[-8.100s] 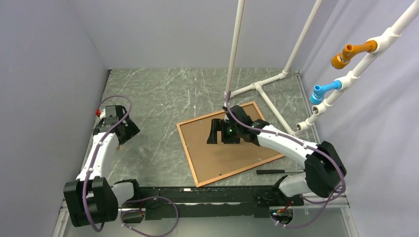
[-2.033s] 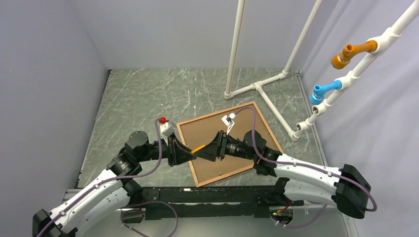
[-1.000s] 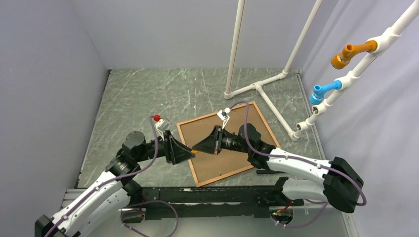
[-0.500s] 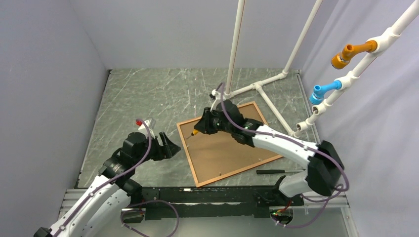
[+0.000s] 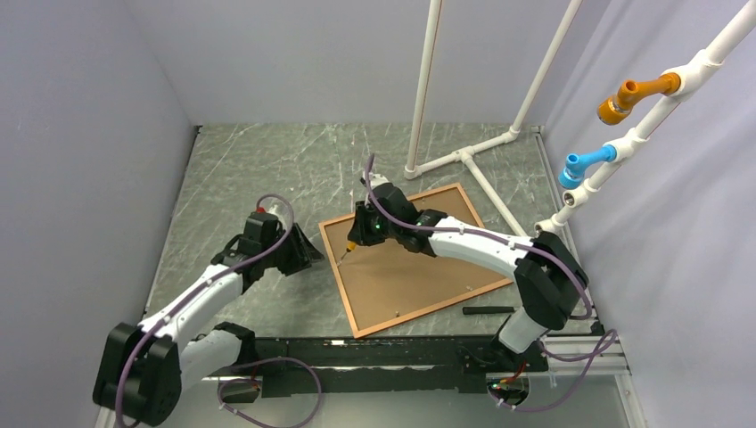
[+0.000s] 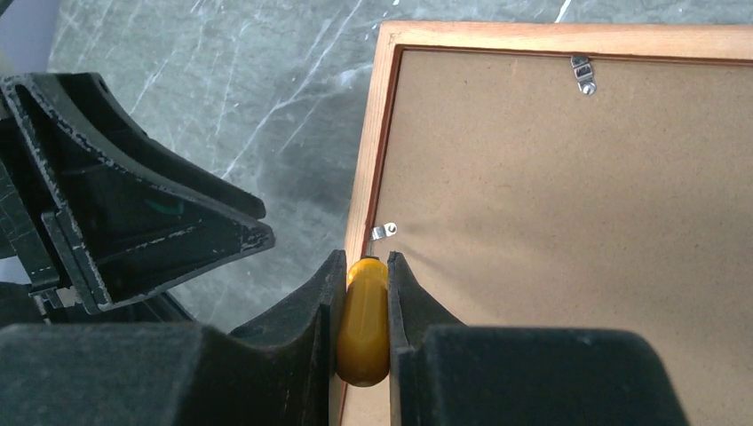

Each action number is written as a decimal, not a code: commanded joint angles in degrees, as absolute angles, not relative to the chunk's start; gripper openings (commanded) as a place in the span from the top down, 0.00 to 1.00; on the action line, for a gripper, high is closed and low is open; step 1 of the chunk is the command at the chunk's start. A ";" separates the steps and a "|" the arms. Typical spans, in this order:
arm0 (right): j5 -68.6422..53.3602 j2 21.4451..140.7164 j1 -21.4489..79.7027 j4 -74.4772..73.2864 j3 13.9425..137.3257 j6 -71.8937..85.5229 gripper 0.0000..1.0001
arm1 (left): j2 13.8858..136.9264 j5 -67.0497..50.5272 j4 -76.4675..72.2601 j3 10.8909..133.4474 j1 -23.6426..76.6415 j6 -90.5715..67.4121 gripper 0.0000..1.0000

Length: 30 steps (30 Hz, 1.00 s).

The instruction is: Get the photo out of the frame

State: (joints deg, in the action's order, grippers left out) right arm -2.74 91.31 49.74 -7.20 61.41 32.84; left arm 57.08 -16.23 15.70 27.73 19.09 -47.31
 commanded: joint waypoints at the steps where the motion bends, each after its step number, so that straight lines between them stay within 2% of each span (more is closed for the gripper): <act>1: -0.85 93.76 50.22 -4.70 65.07 30.27 1.00 | 62.96 -18.03 9.65 30.96 18.65 -47.02 0.51; 17: -0.10 99.99 51.74 -6.01 70.42 27.27 1.00 | 77.19 -18.69 2.95 33.14 18.64 -45.66 0.53; 22: -0.14 101.21 52.70 -7.57 70.52 26.58 1.00 | 80.95 -17.58 4.74 34.84 18.72 -45.34 0.67; 26: 1.90 101.83 53.70 -10.26 71.34 25.76 1.00 | 82.52 -17.32 4.83 35.30 18.72 -45.21 0.63; 30: 3.83 102.19 54.92 -13.39 72.56 24.85 1.00 | 83.81 -16.95 5.43 35.92 18.81 -44.33 0.54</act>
State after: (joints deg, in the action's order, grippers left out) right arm 1.02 101.25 53.43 -9.52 69.82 26.87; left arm 82.65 -18.11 5.48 34.00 18.83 -46.00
